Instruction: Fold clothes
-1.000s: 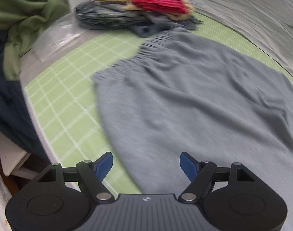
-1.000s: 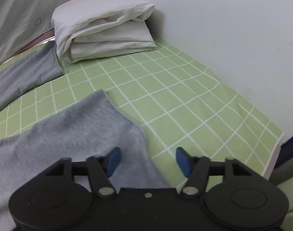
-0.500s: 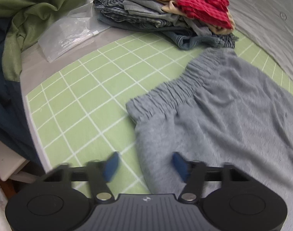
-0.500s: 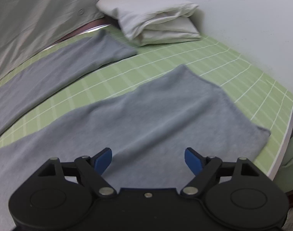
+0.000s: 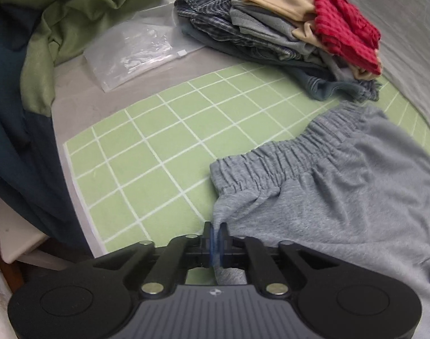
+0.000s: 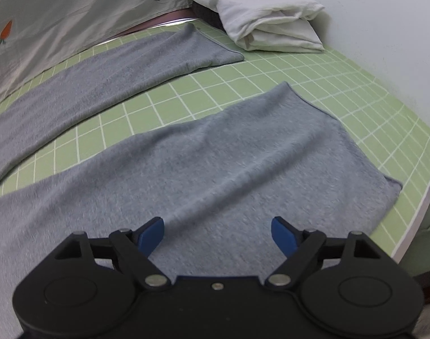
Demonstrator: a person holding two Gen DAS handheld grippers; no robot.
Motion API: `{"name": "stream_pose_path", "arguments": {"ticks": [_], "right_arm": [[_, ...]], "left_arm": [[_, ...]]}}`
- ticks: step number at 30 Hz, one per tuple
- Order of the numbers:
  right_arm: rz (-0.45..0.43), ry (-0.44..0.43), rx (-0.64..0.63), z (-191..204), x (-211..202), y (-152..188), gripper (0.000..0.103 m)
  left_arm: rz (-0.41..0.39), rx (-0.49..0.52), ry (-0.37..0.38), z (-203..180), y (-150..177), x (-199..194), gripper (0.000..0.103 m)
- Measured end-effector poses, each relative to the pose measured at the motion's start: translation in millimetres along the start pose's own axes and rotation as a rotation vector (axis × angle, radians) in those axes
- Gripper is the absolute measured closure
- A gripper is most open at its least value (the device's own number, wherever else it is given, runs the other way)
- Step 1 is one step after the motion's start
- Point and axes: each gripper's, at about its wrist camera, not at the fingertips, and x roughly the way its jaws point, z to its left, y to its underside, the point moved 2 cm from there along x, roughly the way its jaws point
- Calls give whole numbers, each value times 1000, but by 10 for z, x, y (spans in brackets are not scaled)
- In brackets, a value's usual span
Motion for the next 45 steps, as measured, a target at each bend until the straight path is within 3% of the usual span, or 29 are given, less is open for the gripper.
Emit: {"name": "stream_pose_path", "arguments": {"ticks": [1,6,9,13,17,27,45], "right_arm": [[-2,0,16,-39,-7,6,19],[-23,21,99,-309,-25,31,13],[-37,64,136,-508,-24,76,7],[-36,110,160,-752,7,160,1],[-27,98,186,-895,45,248,0],[-7,73,153,-875,141,319,0],[55,93,190,-984,252,149,0]], "left_arm": [[3,-5,3,17,-5,-5,89],[-1,5,8,-39,54,-96,41],[-34,28,24,-85,89,-204,27],[-42,43,29,-131,139,-293,24],[-33,45,31,-158,217,-350,22],[-21,101,43,-179,436,-464,19],[34,8,13,-99,297,-131,19]]}}
